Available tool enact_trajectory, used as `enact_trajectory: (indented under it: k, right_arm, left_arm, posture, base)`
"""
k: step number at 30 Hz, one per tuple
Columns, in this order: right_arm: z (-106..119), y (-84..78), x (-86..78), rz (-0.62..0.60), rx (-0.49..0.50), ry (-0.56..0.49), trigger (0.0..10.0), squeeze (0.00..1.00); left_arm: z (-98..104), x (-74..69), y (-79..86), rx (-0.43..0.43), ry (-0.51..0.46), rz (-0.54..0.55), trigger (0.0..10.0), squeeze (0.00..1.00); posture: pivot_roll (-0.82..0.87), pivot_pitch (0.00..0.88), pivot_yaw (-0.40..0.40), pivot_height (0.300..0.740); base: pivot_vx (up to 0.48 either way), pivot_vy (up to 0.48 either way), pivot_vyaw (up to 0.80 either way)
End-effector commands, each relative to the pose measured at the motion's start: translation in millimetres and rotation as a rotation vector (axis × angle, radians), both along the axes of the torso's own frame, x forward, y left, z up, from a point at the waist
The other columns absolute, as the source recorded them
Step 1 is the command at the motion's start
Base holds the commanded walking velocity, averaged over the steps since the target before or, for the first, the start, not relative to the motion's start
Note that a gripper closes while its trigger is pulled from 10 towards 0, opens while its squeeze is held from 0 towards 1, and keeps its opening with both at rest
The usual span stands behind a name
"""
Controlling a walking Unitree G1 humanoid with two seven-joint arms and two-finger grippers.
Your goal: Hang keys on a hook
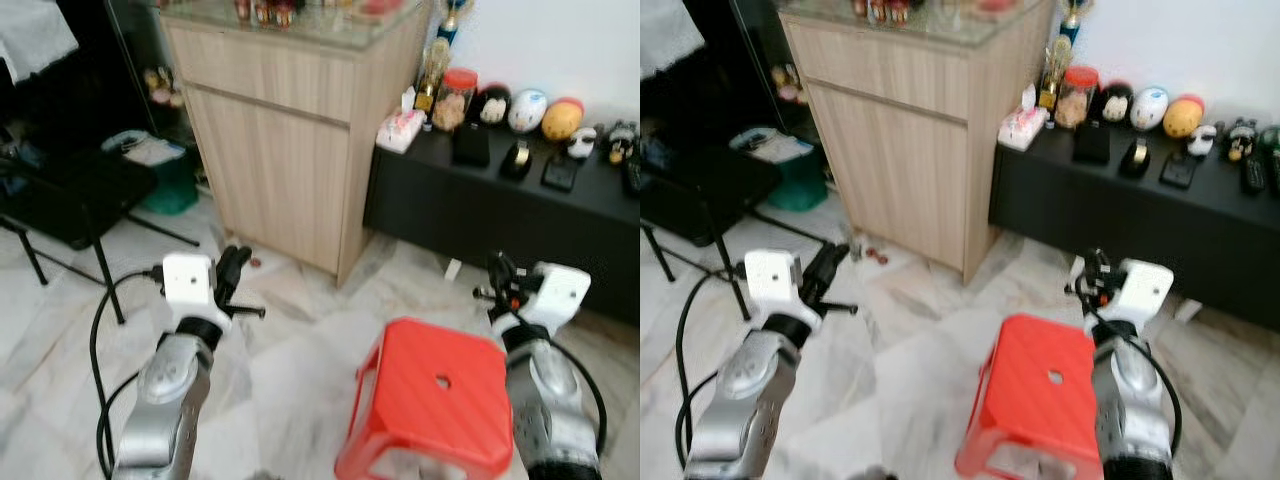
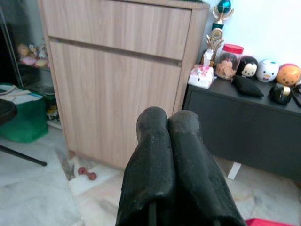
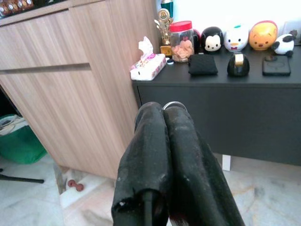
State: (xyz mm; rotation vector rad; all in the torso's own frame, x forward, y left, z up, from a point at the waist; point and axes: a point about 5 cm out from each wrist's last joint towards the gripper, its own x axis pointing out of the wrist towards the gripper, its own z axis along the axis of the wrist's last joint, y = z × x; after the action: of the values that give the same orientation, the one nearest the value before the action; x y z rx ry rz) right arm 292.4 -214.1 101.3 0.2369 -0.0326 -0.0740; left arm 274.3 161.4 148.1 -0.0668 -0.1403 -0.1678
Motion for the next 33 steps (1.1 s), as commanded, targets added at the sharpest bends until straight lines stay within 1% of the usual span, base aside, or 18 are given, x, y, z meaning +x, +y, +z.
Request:
enact_trajectory:
  k: [1, 5, 7, 10, 14, 22, 30, 33]
  right_arm:
    - [0.2, -0.5, -2.2, -0.017, 0.005, 0.010, 10.0, 0.00]
    - [-7.4, -1.4, -3.4, -0.059, 0.007, 0.056, 10.0, 0.00]
    - [-12.4, -5.4, -5.3, -0.094, -0.003, 0.083, 10.0, 0.00]
    - [-14.7, -8.6, -6.8, -0.119, -0.004, 0.096, 10.0, 0.00]
    - [-17.0, -12.3, -6.8, -0.147, 0.009, 0.112, 10.0, 0.00]
    - [-17.9, -11.7, -5.7, -0.151, 0.003, 0.122, 10.0, 0.00]
    - [-19.2, -5.6, -5.0, -0.141, 0.009, 0.124, 10.0, 0.00]
    - [-20.5, -4.4, -5.1, -0.139, 0.014, 0.129, 10.0, 0.00]
  left_arm:
    - [-3.1, 0.3, -0.2, 0.007, 0.010, -0.002, 10.0, 0.00]
    - [-9.0, -2.9, 2.9, 0.025, 0.036, -0.005, 10.0, 0.00]
    - [-14.3, -6.0, 9.2, 0.025, 0.056, 0.019, 10.0, 0.00]
    - [-18.5, -9.8, 13.5, 0.014, 0.070, 0.032, 10.0, 0.00]
    - [-21.0, -13.3, 14.1, 0.014, 0.078, 0.028, 10.0, 0.00]
    - [-24.2, -15.1, 17.2, 0.015, 0.092, 0.038, 10.0, 0.00]
    - [-22.0, -13.6, 13.3, -0.004, 0.079, 0.028, 10.0, 0.00]
    - [-21.1, -13.8, 12.7, -0.009, 0.075, 0.024, 10.0, 0.00]
  posture:
    - [0.02, 0.000, -0.038, 0.740]
    - [0.02, 0.010, -0.040, 0.740]
    - [0.03, 0.017, -0.040, 0.740]
    - [0.03, 0.023, -0.042, 0.740]
    - [0.03, 0.035, -0.044, 0.740]
    - [0.03, 0.045, -0.046, 0.740]
    - [0.03, 0.050, -0.041, 0.740]
    - [0.03, 0.052, -0.041, 0.740]
  base:
    - [0.000, 0.000, 0.00]
    - [0.000, 0.000, 0.00]
    - [0.000, 0.000, 0.00]
    - [0.000, 0.000, 0.00]
    - [0.000, 0.000, 0.00]
    - [0.000, 0.000, 0.00]
    - [0.000, 0.000, 0.00]
    - [-0.255, 0.000, 0.00]
